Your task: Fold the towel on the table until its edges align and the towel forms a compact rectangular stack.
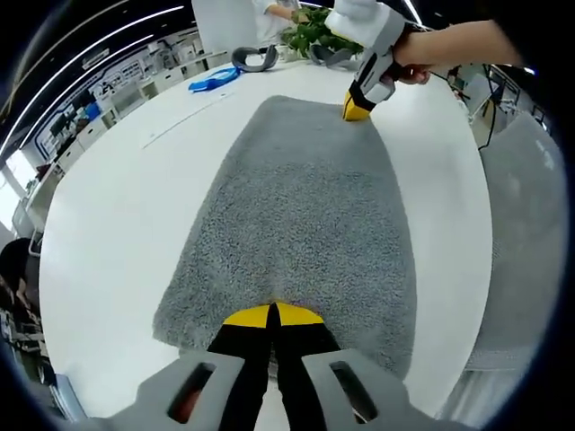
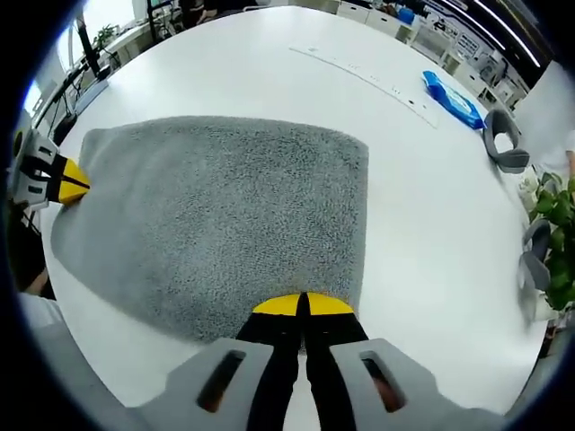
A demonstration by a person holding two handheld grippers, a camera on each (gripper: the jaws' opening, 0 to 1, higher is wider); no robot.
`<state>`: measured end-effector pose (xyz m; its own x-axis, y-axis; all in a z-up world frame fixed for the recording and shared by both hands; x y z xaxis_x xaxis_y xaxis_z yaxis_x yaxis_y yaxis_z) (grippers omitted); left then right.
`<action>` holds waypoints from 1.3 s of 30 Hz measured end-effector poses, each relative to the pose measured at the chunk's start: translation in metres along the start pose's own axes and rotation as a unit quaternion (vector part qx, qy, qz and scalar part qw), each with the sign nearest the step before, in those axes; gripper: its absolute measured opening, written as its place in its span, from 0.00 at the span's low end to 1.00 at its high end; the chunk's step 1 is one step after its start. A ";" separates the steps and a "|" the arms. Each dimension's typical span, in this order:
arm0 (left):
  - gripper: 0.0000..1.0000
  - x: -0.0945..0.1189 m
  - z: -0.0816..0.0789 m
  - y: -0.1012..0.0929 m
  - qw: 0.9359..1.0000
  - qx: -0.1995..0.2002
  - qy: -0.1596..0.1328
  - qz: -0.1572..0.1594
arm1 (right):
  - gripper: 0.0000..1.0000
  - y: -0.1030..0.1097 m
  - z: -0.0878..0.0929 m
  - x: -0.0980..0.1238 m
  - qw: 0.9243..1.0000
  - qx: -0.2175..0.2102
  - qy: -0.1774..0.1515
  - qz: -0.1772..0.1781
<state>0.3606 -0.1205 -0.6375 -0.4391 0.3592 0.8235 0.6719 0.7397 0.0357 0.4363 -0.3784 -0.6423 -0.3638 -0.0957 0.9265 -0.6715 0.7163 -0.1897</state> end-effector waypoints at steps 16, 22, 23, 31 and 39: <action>0.01 0.005 0.005 -0.024 0.999 -0.037 0.000 -0.004 | 0.00 -0.009 -0.011 -0.006 1.000 0.019 -0.004 -0.010; 0.01 0.007 0.007 -0.036 0.999 -0.035 -0.008 0.004 | 0.00 -0.012 -0.016 -0.009 0.999 0.035 0.007 -0.006; 0.01 0.007 0.007 -0.038 0.999 -0.035 -0.008 0.005 | 0.00 -0.013 -0.017 -0.009 0.999 0.036 0.007 -0.005; 0.01 0.008 0.008 -0.053 0.999 -0.043 -0.006 0.018 | 0.00 -0.018 -0.022 -0.012 0.999 0.044 0.007 0.001; 0.01 0.008 0.007 -0.071 0.998 -0.040 -0.004 0.055 | 0.00 -0.022 -0.027 -0.014 0.999 0.052 0.005 0.002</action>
<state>0.3051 -0.1663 -0.6376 -0.3651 0.4408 0.8200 0.7611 0.6486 -0.0098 0.4734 -0.3739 -0.6422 -0.3604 -0.0860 0.9288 -0.7341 0.6404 -0.2256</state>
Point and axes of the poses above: the point that each gripper's makers call its tool centre point, and the gripper's own axes: x roughly backward along the fingers, y roughly to its left, z roughly out of its underside, the point moved 2 cm from there along x, roughly backward along the fingers, and after that the axes turned 9 degrees about x, right-handed, at the moved point
